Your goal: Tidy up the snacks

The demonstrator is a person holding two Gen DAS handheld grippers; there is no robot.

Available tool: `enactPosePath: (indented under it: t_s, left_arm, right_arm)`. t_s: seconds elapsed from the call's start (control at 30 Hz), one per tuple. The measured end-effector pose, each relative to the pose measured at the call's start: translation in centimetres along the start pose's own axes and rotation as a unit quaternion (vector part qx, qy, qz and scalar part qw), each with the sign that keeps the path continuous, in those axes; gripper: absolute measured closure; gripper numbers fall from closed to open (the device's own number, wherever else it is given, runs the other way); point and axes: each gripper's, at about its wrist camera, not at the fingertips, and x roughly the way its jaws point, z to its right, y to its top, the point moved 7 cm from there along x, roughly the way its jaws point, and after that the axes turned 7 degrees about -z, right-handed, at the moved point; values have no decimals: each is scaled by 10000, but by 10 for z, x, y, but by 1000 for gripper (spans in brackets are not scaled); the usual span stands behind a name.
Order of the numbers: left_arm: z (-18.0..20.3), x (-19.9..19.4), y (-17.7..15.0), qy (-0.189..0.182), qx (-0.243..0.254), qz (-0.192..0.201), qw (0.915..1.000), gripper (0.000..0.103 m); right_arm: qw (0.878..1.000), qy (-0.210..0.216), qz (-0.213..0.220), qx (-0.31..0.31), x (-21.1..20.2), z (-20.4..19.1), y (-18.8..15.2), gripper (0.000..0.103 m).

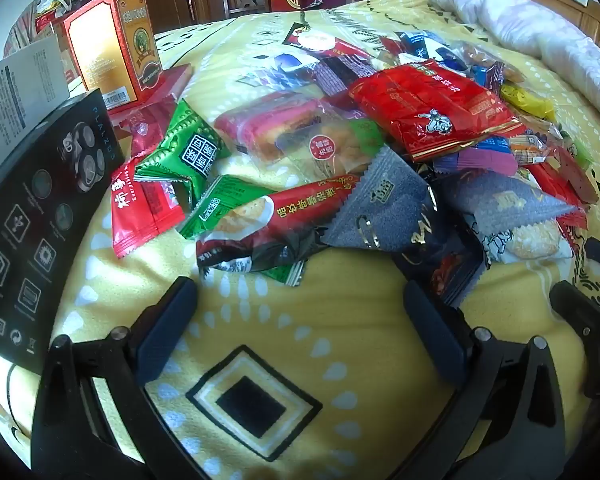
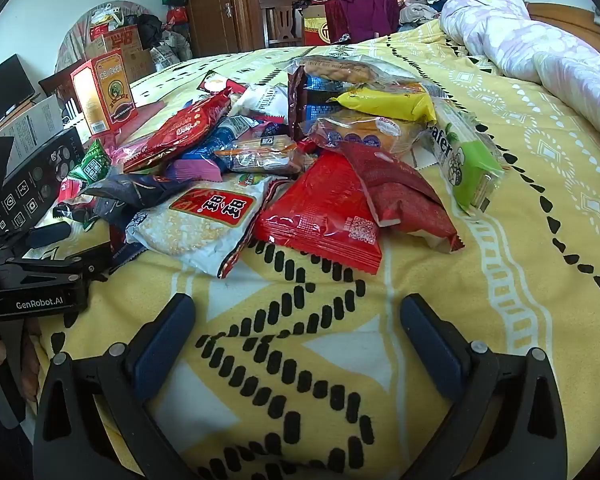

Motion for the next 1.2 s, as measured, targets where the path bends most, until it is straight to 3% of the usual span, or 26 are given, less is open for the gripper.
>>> enactPosePath:
  t_s: [1.2]
  left_arm:
    - [1, -2, -1, -8, -5, 4, 10000, 0]
  right_arm:
    - [10000, 14, 0, 12, 1, 0, 0, 0]
